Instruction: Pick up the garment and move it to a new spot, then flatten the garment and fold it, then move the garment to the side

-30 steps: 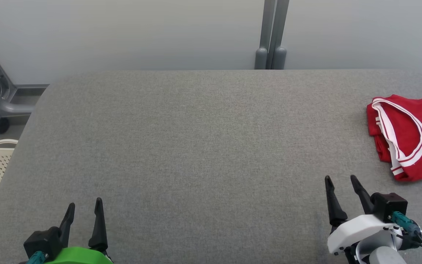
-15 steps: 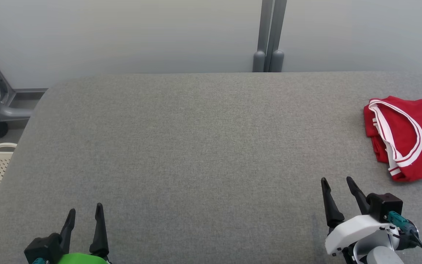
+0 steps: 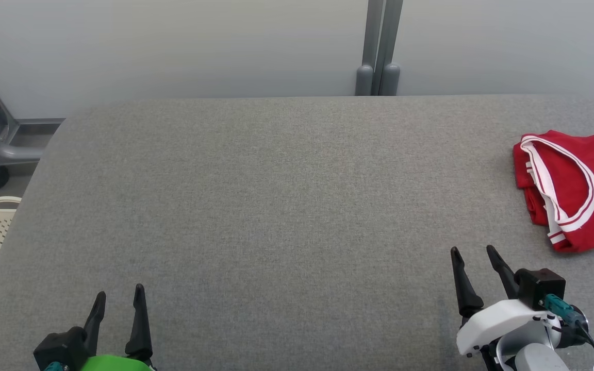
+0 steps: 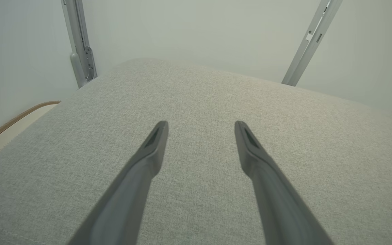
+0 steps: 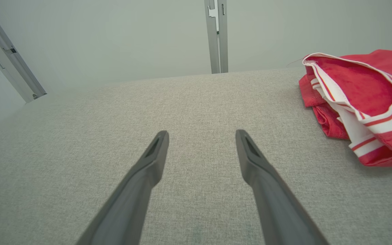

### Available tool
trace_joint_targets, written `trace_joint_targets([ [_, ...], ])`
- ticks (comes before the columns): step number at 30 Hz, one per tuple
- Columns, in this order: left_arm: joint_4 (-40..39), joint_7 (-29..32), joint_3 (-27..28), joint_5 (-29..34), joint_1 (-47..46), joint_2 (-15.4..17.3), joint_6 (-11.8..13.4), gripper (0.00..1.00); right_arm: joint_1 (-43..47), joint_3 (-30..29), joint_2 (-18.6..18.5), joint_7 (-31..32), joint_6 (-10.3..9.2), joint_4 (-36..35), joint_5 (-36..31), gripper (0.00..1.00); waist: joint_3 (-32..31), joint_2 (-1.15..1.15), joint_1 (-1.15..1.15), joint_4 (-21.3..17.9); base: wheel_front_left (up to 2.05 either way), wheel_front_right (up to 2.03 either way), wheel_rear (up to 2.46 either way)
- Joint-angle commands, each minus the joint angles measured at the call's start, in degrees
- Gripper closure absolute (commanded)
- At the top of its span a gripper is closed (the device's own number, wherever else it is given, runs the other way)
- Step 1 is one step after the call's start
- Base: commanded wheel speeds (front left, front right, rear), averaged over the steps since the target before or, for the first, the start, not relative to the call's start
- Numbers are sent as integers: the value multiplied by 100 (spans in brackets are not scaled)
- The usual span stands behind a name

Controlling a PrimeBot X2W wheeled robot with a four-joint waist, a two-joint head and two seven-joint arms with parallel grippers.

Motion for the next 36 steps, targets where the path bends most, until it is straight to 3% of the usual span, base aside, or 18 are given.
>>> trace_joint_targets([
  [1, 10, -16, 34, 63, -58, -22, -34, 0, -25, 11, -16, -27, -3, -13, -3, 0, 2, 0, 0, 1, 0, 0, 0],
  [8, 59, -17, 83, 82, -104, -39, -92, 0, -23, -40, -15, -42, -3, -38, 65, 0, 17, 0, 0, 24, 0, 0, 0],
  [9, 60, 0, 67, 44, -22, -27, -86, 100, 0, -38, -2, -18, -1, -23, 61, 100, 17, 0, 0, 24, 0, 0, 0],
  [13, 182, 47, 59, 7, 26, -73, -90, 100, 66, -55, 22, 4, 0, 102, 97, 100, 19, 0, 0, 23, 0, 0, 0],
  [36, 277, 733, 457, -1882, -473, -293, -298, 100, 34, -278, 10, 542, 0, -248, 2475, 100, 45, 0, 0, -27, 0, 0, 0],
])
